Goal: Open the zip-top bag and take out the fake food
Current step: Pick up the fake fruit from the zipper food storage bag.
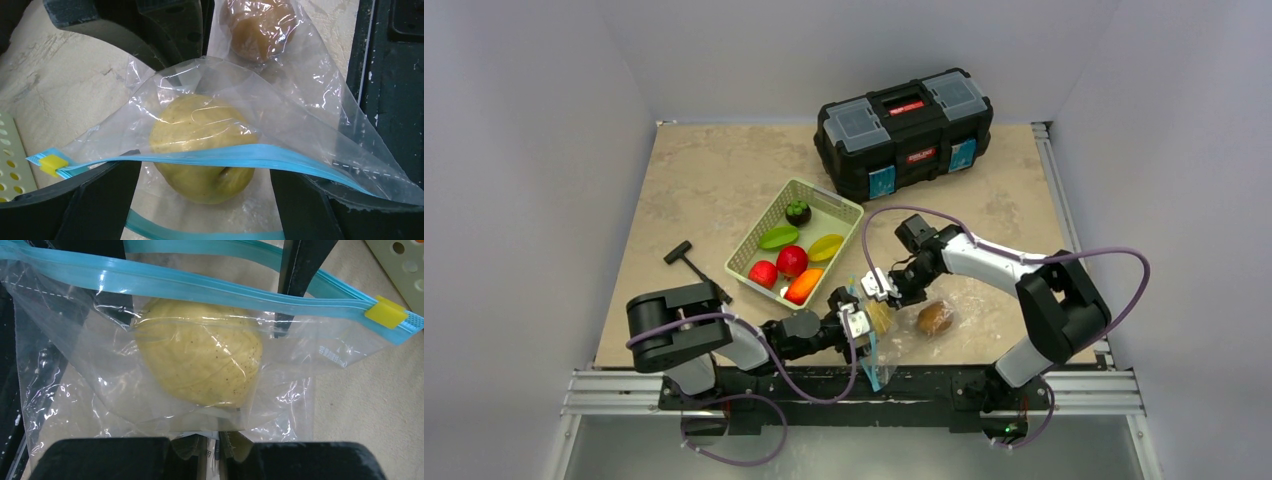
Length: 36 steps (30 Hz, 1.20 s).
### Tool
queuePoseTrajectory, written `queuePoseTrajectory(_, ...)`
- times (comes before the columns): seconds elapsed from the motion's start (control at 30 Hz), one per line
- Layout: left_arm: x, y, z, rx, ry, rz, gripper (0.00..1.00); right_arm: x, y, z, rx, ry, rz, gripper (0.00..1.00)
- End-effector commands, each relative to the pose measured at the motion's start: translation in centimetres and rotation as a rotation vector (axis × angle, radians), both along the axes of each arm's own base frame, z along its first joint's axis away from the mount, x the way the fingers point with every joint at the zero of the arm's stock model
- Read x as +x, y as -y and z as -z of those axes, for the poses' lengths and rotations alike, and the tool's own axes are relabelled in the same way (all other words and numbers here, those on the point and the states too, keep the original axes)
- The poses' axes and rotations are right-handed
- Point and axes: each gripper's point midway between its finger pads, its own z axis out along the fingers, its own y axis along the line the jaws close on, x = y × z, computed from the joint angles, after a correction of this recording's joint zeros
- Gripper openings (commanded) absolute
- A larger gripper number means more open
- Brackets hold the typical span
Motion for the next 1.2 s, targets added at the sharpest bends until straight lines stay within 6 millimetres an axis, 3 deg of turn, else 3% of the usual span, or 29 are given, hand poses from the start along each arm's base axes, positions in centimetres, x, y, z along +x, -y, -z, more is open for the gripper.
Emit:
queuePoseTrajectory(0.0, -0.2, 2.1, -2.8, -0.109, 0.036, 0.04, 1.0, -0.3, -1.4, -1.2, 0.053, -0.036, -0.004, 0.09)
queuePoseTrajectory(0.23, 1.1, 2.2, -1.2, -0.016, 0.009, -0.025, 0.99, -1.1, -1.9, -1.7, 0.081, -0.07, -0.02, 0.07)
queuePoseTrajectory(0.6, 2.3, 1.0, 0.9, 0.065, -0.016, -0.12, 0.86, -0.9, -1.6, -1.5, 0.065, -0.052, -0.011, 0.06)
queuePoseTrajectory(0.7, 2.1, 0.9, 0.6, 0.062, -0.018, -0.115, 0.68, -0.7, -1.5, -1.4, 0.058, -0.045, -0.006, 0.06)
queuePoseTrajectory(0.77, 1.9, 0.9, 0.2, 0.059, -0.02, -0.108, 0.39, -0.6, -1.4, -1.4, 0.055, -0.036, -0.002, 0.06)
queuePoseTrajectory(0.83, 1.6, 0.9, -0.4, 0.049, -0.028, -0.092, 0.26, -0.4, -1.4, -1.4, 0.054, -0.026, 0.006, 0.06)
queuePoseTrajectory(1.03, 0.1, -0.1, -2.6, -0.008, -0.079, -0.063, 0.06, 0.3, -0.6, -1.3, 0.047, 0.004, 0.039, 0.06)
queuePoseTrajectory(1.17, -1.1, -0.8, -3.6, -0.046, -0.147, -0.046, 0.0, 0.7, -0.1, -1.3, 0.043, 0.014, 0.053, 0.06)
